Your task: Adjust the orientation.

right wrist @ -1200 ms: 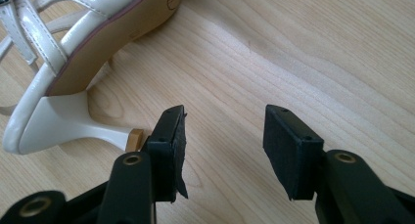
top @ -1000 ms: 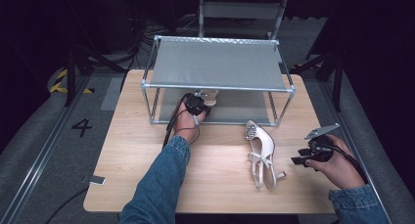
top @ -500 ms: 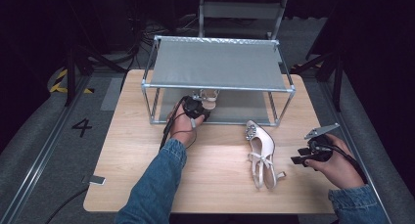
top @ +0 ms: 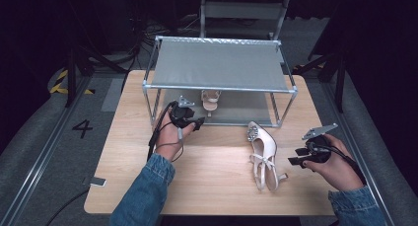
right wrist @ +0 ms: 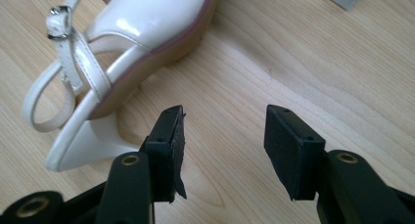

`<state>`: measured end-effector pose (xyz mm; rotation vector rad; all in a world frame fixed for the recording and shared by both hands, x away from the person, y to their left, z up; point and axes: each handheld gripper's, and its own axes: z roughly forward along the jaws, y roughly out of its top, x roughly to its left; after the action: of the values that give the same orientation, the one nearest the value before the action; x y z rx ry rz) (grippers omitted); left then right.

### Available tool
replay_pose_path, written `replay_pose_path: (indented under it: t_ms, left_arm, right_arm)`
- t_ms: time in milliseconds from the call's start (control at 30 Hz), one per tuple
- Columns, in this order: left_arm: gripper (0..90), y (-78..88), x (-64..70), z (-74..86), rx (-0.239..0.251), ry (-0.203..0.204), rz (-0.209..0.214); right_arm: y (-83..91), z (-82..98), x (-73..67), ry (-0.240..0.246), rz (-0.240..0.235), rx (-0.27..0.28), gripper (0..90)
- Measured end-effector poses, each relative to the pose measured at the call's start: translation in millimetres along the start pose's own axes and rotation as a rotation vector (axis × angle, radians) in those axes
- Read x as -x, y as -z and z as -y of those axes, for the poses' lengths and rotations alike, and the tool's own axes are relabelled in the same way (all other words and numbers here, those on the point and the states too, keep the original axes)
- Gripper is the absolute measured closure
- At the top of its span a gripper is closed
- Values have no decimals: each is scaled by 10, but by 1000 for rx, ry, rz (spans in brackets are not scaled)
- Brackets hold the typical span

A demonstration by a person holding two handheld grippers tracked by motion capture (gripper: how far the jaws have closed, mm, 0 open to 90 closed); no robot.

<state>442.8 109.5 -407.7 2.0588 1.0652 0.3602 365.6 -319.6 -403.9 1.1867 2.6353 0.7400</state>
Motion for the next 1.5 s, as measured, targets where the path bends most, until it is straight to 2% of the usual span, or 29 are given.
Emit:
replay_pose_path:
  t_ms: [67,233,333,433,667,800,933,967,1000,1100,1200,1300,1433,1467,1500]
  left_arm:
    - [471,87,23,36,-14,6,-3]
    - [416,262,61,60,-68,-9,-4]
    - [399,350,76,126,-99,-25,-4]
    - [385,424,60,207,-141,-24,-3]
    - [362,533,5,353,-170,-12,-3]
    - [347,589,-41,449,-192,-13,-5]
    - [343,613,-79,550,-222,-12,-13]
    - [342,625,-86,575,-230,0,-15]
    - [341,639,-102,587,-235,-8,-21]
    - [341,669,-116,623,-233,7,-27]
    - [340,678,-142,686,-241,7,-26]
    - [339,675,-159,730,-252,21,-40]
    - [339,690,-179,745,-246,7,-45]
    - [339,695,-174,752,-248,22,-38]
    - [339,699,-178,752,-248,19,-41]
  right_arm:
    - [11,-27,-24,10,0,6,508]
    - [54,-131,-144,30,-30,40,521]
    - [62,-198,-215,53,-44,55,521]
    - [56,-268,-282,78,-55,65,525]
    - [-9,-454,-445,138,-86,73,528]
    - [-115,-569,-552,176,-113,64,533]
    - [-243,-652,-626,189,-132,43,546]
    - [-279,-674,-640,189,-135,38,548]
    - [-325,-703,-652,195,-138,29,552]
    - [-426,-772,-656,203,-141,12,581]
    - [-558,-827,-675,204,-131,-34,594]
    - [-690,-852,-702,211,-147,-75,597]
    - [-823,-877,-722,222,-132,-116,606]
    - [-848,-881,-725,223,-129,-122,615]
    - [-871,-886,-728,230,-123,-135,634]
